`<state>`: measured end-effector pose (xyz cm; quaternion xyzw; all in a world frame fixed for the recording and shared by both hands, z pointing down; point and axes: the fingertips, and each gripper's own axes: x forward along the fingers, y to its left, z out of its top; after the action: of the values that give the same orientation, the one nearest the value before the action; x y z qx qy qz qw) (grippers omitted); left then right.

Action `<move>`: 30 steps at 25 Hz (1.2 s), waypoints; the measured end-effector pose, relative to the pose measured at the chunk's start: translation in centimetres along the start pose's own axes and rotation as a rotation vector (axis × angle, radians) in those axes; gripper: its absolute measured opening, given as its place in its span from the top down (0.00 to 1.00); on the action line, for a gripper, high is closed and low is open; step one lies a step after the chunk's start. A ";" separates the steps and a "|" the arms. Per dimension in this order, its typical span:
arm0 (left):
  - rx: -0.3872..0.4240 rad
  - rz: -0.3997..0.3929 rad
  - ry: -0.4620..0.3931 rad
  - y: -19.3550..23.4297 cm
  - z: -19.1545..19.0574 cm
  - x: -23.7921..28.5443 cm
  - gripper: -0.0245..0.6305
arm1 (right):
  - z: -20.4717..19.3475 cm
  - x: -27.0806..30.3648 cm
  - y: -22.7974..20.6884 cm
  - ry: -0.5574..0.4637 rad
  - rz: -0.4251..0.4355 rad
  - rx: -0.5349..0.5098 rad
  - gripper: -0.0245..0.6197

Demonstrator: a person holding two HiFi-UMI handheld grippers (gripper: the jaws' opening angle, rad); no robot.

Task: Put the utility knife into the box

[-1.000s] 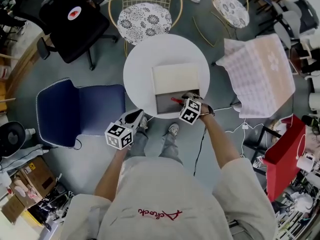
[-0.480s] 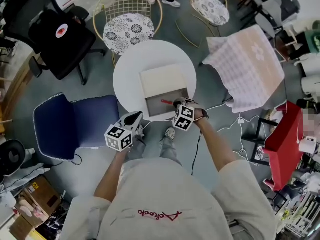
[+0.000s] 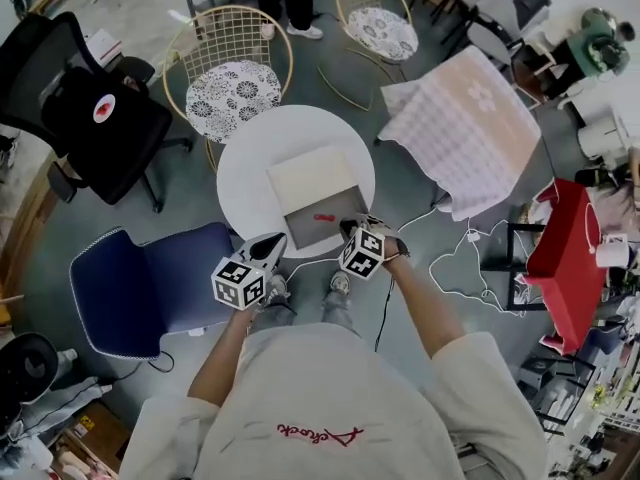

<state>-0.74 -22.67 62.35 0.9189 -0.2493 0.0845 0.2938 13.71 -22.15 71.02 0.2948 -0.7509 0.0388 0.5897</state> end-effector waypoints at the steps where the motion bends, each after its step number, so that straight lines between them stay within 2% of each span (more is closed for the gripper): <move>1: 0.011 -0.014 0.004 0.0 0.4 0.0 0.95 | 0.4 -0.5 -0.2 -0.020 -0.013 0.064 0.94; 6: 0.076 -0.081 0.032 -0.9 2.1 0.0 0.95 | 2.0 -4.3 -1.7 -0.179 -0.082 0.440 0.94; 9: 0.106 -0.108 0.044 -1.4 2.8 0.3 0.95 | 2.8 -6.3 -2.2 -0.290 -0.118 0.615 0.94; 14: 0.144 -0.139 0.040 -2.6 3.9 0.8 0.95 | 3.4 -10.3 -3.1 -0.543 -0.166 0.932 0.94; 16: 0.160 -0.144 0.038 -3.4 4.1 0.9 0.95 | 3.1 -12.0 -3.3 -0.630 -0.197 1.028 0.94; 20: 0.184 -0.136 0.026 -4.8 4.1 0.3 0.95 | 1.9 -14.1 -1.9 -0.674 -0.245 1.077 0.94; 25: 0.205 -0.114 0.000 -8.2 3.3 -0.6 0.95 | -0.4 -16.2 1.4 -0.659 -0.270 1.025 0.94; 30: 0.219 -0.108 -0.003 -12.2 -0.1 -2.3 0.95 | -2.0 -18.3 5.4 -0.682 -0.287 1.004 0.94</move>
<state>3.47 -13.11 55.66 0.9576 -0.1892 0.0940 0.1957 15.19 -9.59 56.53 0.6300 -0.7398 0.2111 0.1056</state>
